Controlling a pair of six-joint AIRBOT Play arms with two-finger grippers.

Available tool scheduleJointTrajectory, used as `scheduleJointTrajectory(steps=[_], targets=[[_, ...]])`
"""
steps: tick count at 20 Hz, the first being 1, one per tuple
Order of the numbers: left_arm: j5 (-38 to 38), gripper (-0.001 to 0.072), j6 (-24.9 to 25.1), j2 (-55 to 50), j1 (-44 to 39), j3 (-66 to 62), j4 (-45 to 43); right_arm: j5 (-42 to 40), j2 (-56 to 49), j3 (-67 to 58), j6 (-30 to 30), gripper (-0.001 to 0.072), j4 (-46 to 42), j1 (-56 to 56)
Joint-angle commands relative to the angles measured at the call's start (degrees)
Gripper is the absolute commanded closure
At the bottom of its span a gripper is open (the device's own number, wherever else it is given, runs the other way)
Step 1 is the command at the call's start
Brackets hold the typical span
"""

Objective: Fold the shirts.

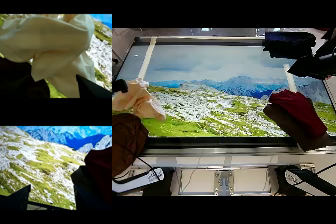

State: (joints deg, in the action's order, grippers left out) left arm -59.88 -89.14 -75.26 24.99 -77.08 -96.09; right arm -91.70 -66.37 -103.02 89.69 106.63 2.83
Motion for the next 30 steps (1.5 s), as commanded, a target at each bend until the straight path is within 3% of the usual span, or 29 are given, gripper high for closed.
scheduleJointTrajectory(steps=[1,9,10,11,12,16,20,22,25,30], targets=[[0.9,0.0005,-2.38,-10.16,1.46,0.0,-0.7,0.7,0.0,0.0,-0.28,0.0099,0.04,-0.02],[13.14,0.0009,-2.14,-19.02,1.05,-0.04,-0.74,0.96,0.0,0.0,-3.76,0.01,0.22,-0.59],[13.84,0.0097,-2.14,-19.02,1.05,-0.22,-0.72,1.14,0.0,0.0,-3.76,0.01,0.2,-0.81],[13.51,0.0449,-2.16,-18.75,1.05,-0.57,-0.7,1.31,0.0,0.0,-3.78,0.0099,0.17,-1.22],[12.96,0.0675,-1.97,-18.01,0.79,-1.03,-0.7,1.73,0.0,0.0,-3.8,0.01,0.35,-1.42],[11.06,0.0695,-1.97,-10.03,-1.97,-3.04,2.34,2.82,0.0,-0.02,-3.76,0.01,0.66,-1.92],[11.21,0.0695,-0.92,3.13,-7.74,-3.04,24.72,2.69,0.02,-0.02,-2.97,0.0099,-0.76,-1.92],[11.04,0.0695,4.07,8.11,-12.68,-3.04,37.62,1.92,0.07,-0.02,-2.97,0.01,-1.84,-1.92],[10.73,0.0694,8.94,12.9,-24.04,-3.02,50.05,-1.18,0.09,-0.09,-2.75,0.01,-4.13,-1.9],[10.84,0.0695,9.09,10.69,-49.62,-2.93,51.56,-3.69,0.09,-0.09,-0.2,0.01,-9.7,-1.9]])
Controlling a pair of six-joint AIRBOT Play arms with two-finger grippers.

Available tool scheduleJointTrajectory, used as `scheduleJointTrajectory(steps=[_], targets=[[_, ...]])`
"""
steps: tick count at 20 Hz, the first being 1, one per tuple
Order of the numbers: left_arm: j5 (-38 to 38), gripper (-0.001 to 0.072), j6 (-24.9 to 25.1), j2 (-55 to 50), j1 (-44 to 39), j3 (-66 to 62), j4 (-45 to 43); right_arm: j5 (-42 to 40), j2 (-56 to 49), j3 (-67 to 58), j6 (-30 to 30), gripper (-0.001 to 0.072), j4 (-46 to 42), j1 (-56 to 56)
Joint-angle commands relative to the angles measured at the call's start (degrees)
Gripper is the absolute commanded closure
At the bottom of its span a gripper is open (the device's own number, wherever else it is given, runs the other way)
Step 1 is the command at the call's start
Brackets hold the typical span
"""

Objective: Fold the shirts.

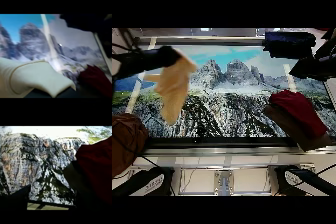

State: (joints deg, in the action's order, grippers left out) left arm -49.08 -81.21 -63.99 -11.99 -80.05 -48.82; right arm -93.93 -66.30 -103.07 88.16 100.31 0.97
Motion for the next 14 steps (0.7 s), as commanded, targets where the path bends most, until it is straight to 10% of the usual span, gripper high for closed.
scheduleJointTrajectory(steps=[1,3,5,14], targets=[[0.26,0.0694,1.16,-2.47,-17.75,0.04,3.96,-1.44,0.0,-0.02,1.55,0.01,-4.22,-0.04],[2.47,0.0637,2.56,-6.71,-25.05,0.02,1.29,-1.22,0.0,-0.04,2.47,0.0099,-5.66,-0.04],[7.85,-0.001,2.6,-9.55,-26.97,0.02,-4.0,-1.25,0.0,-0.02,5.31,0.0099,-7.52,-0.04],[0.35,0.0008,-10.99,-19.39,-7.43,0.13,-4.59,6.99,-2.93,0.35,5.75,0.0099,-6.1,-0.07]])
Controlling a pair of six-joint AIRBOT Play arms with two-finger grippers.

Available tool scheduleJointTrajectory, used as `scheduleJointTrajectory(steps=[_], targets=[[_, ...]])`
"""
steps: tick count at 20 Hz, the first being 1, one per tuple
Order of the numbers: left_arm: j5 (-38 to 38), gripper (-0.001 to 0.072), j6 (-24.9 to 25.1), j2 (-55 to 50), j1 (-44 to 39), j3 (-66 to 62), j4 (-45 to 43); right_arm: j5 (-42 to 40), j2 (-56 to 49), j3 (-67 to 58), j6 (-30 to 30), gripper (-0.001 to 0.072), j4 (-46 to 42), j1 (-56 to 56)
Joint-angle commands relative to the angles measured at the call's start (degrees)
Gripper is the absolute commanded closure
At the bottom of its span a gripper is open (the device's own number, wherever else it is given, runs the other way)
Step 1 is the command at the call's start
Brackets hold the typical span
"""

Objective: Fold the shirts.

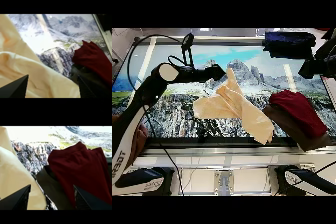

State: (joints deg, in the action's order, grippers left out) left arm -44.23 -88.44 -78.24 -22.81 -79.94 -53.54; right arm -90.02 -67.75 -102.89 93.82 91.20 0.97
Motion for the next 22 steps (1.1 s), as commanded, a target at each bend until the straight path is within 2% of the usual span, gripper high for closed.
scheduleJointTrajectory(steps=[1,3,6,7,9,17,20,21,22], targets=[[-4.13,0.0008,-3.74,-8.0,2.89,0.0,2.05,2.86,-2.75,0.24,0.09,0.0099,5.05,-0.07],[0.5,0.0008,-3.28,-13.84,1.7,0.0,7.58,1.73,-5.44,0.33,0.07,0.0099,8.55,-0.07],[8.9,0.0012,6.08,-20.22,0.48,-0.07,18.23,0.09,-9.35,0.33,0.11,0.0099,9.29,-0.07],[10.6,0.0018,7.65,-21.79,0.22,-0.09,19.37,0.13,-10.32,0.33,0.15,0.0099,9.27,-0.07],[13.25,0.0071,9.29,-24.09,-0.2,-0.17,19.34,0.48,-11.82,0.33,0.17,0.0099,9.29,-0.07],[14.97,0.0091,12.46,-30.01,-3.91,-8.07,19.3,5.4,-14.23,0.33,0.33,0.0099,9.27,-0.07],[14.38,0.0178,12.39,-33.09,-5.18,-10.38,19.32,4.98,-14.45,0.33,0.35,0.0099,9.25,-0.07],[13.97,0.0299,12.37,-33.38,-5.35,-10.4,19.37,4.98,-14.43,0.33,0.37,0.0099,9.22,-0.07],[13.42,0.0566,12.39,-33.24,-5.33,-10.47,19.37,5.03,-14.45,0.33,0.37,0.0099,9.09,-0.07]])
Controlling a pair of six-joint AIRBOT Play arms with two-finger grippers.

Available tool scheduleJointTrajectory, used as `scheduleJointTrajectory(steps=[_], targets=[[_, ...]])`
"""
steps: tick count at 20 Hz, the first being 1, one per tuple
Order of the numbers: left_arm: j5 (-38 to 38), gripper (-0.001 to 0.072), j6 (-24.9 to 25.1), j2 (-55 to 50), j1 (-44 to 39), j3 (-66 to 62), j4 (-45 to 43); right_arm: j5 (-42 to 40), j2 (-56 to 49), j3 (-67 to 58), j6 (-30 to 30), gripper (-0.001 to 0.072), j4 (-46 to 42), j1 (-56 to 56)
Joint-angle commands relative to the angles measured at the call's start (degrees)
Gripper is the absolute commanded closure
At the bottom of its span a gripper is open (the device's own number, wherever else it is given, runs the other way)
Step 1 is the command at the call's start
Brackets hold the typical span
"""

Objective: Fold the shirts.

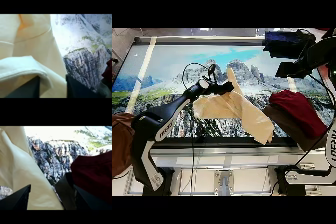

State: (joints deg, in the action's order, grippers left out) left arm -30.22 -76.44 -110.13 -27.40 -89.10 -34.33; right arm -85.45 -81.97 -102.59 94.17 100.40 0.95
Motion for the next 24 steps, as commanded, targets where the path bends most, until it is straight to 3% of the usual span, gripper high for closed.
scheduleJointTrajectory(steps=[1,7,8,9,10,13,16,20,24], targets=[[-0.74,0.0696,0.46,-0.87,-0.66,-1.44,0.11,0.63,-0.22,0.02,0.02,0.0099,-0.17,-0.04],[-1.55,0.0695,0.42,4.33,3.98,-1.44,0.13,3.89,-0.24,0.02,0.02,0.01,-0.17,-0.04],[-3.17,0.0613,0.39,4.5,4.35,-1.44,0.15,3.87,-0.22,0.02,0.02,0.0099,-0.17,-0.04],[-5.33,0.0294,0.09,4.46,4.48,-1.44,0.11,3.76,-0.24,0.02,0.02,0.0099,-0.17,-0.04],[-8.0,0.0154,-1.75,4.31,4.66,-1.42,0.04,3.69,-0.22,0.02,0.02,0.0099,-0.17,-0.04],[-13.27,0.0154,-2.19,3.96,4.74,-1.42,-5.81,3.34,-0.22,0.02,0.02,0.0099,-0.17,-0.04],[-11.28,0.0154,-2.23,3.87,3.82,-1.42,-12.46,3.34,-0.22,0.02,0.02,0.0099,-0.15,-0.04],[-5.38,0.0168,-6.88,1.81,3.56,-1.64,-12.35,3.41,-0.22,0.02,0.02,0.0099,-0.17,-0.04],[-3.56,0.0169,-7.37,0.24,3.43,-2.03,-8.63,3.58,-0.22,0.02,0.04,0.01,-0.2,-0.04]])
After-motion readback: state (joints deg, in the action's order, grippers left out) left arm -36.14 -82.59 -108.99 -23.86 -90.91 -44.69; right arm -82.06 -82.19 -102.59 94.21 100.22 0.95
